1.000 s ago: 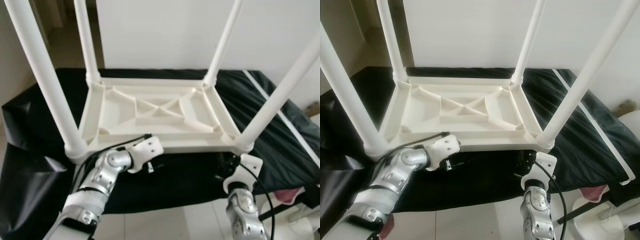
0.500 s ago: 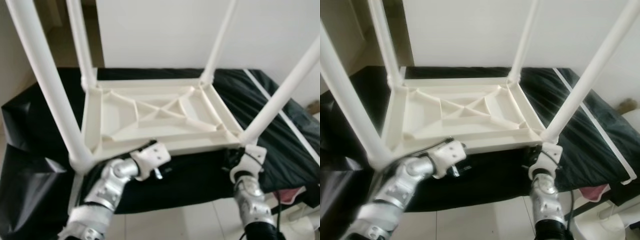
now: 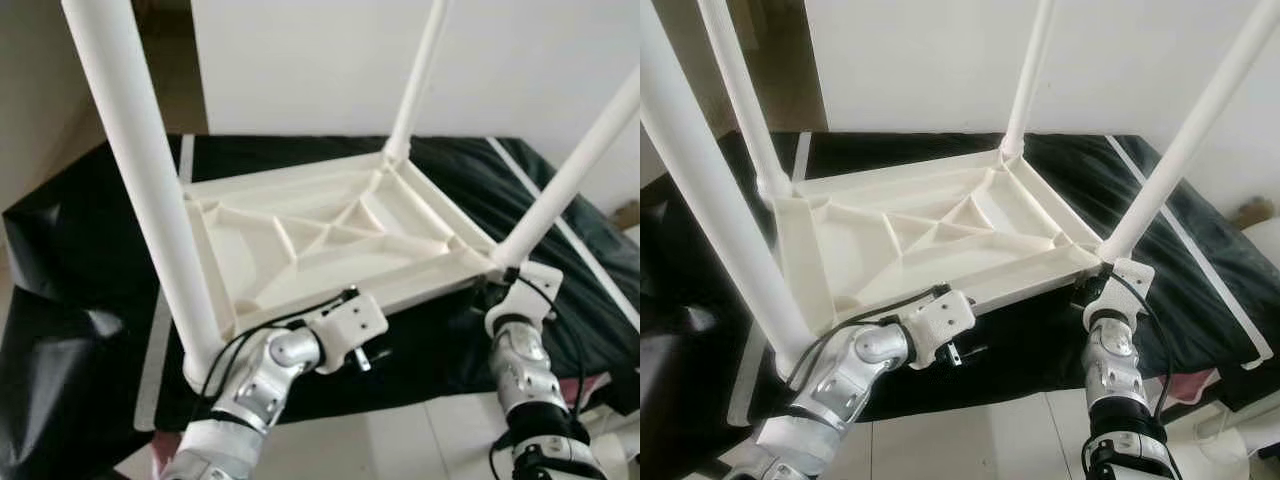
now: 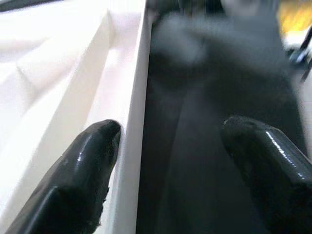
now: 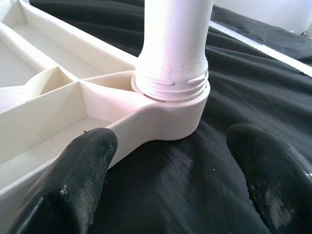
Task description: Building children table
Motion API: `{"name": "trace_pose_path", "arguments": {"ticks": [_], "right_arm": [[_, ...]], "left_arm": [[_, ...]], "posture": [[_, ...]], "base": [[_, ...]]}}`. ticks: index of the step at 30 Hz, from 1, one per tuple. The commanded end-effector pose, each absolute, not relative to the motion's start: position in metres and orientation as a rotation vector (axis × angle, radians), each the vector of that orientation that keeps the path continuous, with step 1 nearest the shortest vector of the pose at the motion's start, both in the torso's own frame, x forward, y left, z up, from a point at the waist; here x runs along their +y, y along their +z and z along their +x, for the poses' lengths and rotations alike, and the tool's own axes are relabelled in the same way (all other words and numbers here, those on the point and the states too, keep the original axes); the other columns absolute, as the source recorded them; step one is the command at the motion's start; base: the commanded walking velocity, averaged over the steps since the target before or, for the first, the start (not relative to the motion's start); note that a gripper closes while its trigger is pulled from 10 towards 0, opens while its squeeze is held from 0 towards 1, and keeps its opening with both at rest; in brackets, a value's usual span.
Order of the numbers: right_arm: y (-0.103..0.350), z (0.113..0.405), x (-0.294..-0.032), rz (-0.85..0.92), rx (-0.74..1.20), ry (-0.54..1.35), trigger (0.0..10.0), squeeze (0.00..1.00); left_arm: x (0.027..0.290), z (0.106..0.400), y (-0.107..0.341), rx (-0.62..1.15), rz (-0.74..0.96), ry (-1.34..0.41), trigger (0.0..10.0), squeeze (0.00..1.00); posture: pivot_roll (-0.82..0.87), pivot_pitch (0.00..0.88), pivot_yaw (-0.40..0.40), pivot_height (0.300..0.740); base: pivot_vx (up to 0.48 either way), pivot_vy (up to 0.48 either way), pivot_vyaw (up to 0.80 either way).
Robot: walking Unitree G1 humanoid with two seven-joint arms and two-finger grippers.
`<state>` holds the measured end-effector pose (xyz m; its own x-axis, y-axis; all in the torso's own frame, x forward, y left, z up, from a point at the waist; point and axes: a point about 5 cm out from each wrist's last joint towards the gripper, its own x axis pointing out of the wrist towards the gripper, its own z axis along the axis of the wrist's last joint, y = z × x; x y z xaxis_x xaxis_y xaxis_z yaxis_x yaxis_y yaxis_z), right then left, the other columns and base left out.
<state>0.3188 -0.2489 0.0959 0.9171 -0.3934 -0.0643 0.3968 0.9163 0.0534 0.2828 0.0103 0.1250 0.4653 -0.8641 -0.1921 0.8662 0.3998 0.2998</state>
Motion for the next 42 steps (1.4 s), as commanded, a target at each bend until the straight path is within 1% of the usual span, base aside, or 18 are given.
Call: {"name": "trace_pose_path", "arguments": {"ticks": [1, 3, 6, 10, 14, 16, 19, 24, 28, 30, 32, 35, 36, 37, 38, 40, 41, 42], "right_arm": [[0.097, 0.316, -0.246, 0.063, 0.025, -0.392, 10.0, 0.0], [0.095, 0.313, -0.243, 0.061, 0.019, -0.387, 10.0, 0.0], [0.094, 0.312, -0.239, 0.061, 0.014, -0.379, 10.0, 0.0], [0.093, 0.312, -0.235, 0.06, 0.005, -0.369, 10.0, 0.0], [0.093, 0.313, -0.233, 0.061, 0.001, -0.366, 10.0, 0.0], [0.094, 0.314, -0.231, 0.063, -0.005, -0.359, 10.0, 0.0], [0.095, 0.315, -0.23, 0.063, -0.008, -0.353, 10.0, 0.0], [0.099, 0.323, -0.223, 0.07, -0.014, -0.322, 10.0, 0.0], [0.099, 0.325, -0.222, 0.071, -0.014, -0.318, 10.0, 0.0], [0.1, 0.327, -0.22, 0.072, -0.015, -0.312, 10.0, 0.0], [0.1, 0.328, -0.22, 0.072, -0.015, -0.31, 10.0, 0.0], [0.101, 0.329, -0.219, 0.075, -0.017, -0.304, 10.0, 0.0], [0.101, 0.329, -0.219, 0.075, -0.017, -0.304, 10.0, 0.0], [0.1, 0.329, -0.218, 0.076, -0.017, -0.302, 10.0, 0.0], [0.1, 0.329, -0.218, 0.076, -0.017, -0.302, 10.0, 0.0], [0.099, 0.329, -0.218, 0.077, -0.013, -0.301, 10.0, 0.0], [0.099, 0.329, -0.218, 0.077, -0.013, -0.301, 10.0, 0.0], [0.097, 0.329, -0.217, 0.08, -0.01, -0.3, 10.0, 0.0]], "left_arm": [[0.011, 0.284, 0.147, -0.071, 0.263, -1.066, 10.0, 0.0], [0.014, 0.278, 0.161, -0.111, 0.151, -1.097, 10.0, 0.0], [0.02, 0.268, 0.168, -0.131, 0.095, -1.155, 10.0, 0.0], [0.037, 0.253, 0.157, -0.086, 0.144, -1.2, 10.0, 0.0], [0.05, 0.247, 0.149, -0.044, 0.183, -1.201, 10.0, 0.0], [0.064, 0.24, 0.146, -0.021, 0.205, -1.192, 10.0, 0.0], [0.07, 0.236, 0.146, -0.012, 0.211, -1.188, 10.0, 0.0], [0.117, 0.206, 0.136, 0.105, 0.243, -1.18, 10.0, 0.0], [0.135, 0.204, 0.132, 0.138, 0.291, -1.139, 10.0, 0.0], [0.156, 0.205, 0.13, 0.203, 0.311, -1.1, 10.0, 0.0], [0.164, 0.205, 0.13, 0.228, 0.32, -1.083, 10.0, 0.0], [0.193, 0.208, 0.136, 0.273, 0.34, -1.003, 10.0, 0.0], [0.193, 0.208, 0.136, 0.273, 0.34, -1.003, 10.0, 0.0], [0.207, 0.208, 0.139, 0.297, 0.356, -0.969, 10.0, 0.0], [0.207, 0.208, 0.139, 0.297, 0.356, -0.969, 10.0, 0.0], [0.236, 0.209, 0.149, 0.334, 0.388, -0.89, 10.0, 0.0], [0.236, 0.209, 0.149, 0.334, 0.388, -0.89, 10.0, 0.0], [0.265, 0.21, 0.157, 0.363, 0.439, -0.801, 10.0, 0.0]], "posture": [[0.12, 0.0, -0.092, 0.74], [0.12, 0.0, -0.089, 0.74], [0.11, 0.0, -0.085, 0.74], [0.11, 0.0, -0.082, 0.74], [0.12, 0.0, -0.082, 0.74], [0.13, 0.0, -0.087, 0.74], [0.13, 0.0, -0.087, 0.74], [0.17, 0.0, -0.102, 0.74], [0.18, 0.0, -0.11, 0.74], [0.19, 0.0, -0.111, 0.74], [0.19, 0.0, -0.112, 0.74], [0.2, 0.0, -0.114, 0.74], [0.2, 0.0, -0.114, 0.74], [0.2, 0.0, -0.114, 0.74], [0.2, 0.0, -0.114, 0.74], [0.21, 0.0, -0.11, 0.74], [0.21, 0.0, -0.11, 0.74], [0.21, 0.0, -0.103, 0.74]], "base": [[0.0, 0.0, 0.0], [0.0, 0.0, 0.0], [0.0, 0.0, 0.0], [0.0, 0.0, 0.0], [0.0, 0.0, 0.0], [0.0, 0.0, 0.0], [0.0, 0.0, 0.0], [0.0, 0.0, 0.0], [0.0, 0.0, 0.0], [0.0, 0.0, 0.0], [0.0, 0.0, 0.0], [0.0, 0.0, 0.0], [0.0, 0.0, 0.0], [0.0, 0.0, 0.0], [0.0, 0.0, 0.0], [0.0, 0.0, 0.0], [0.0, 0.0, 0.0], [0.0, 0.0, 0.0]]}}
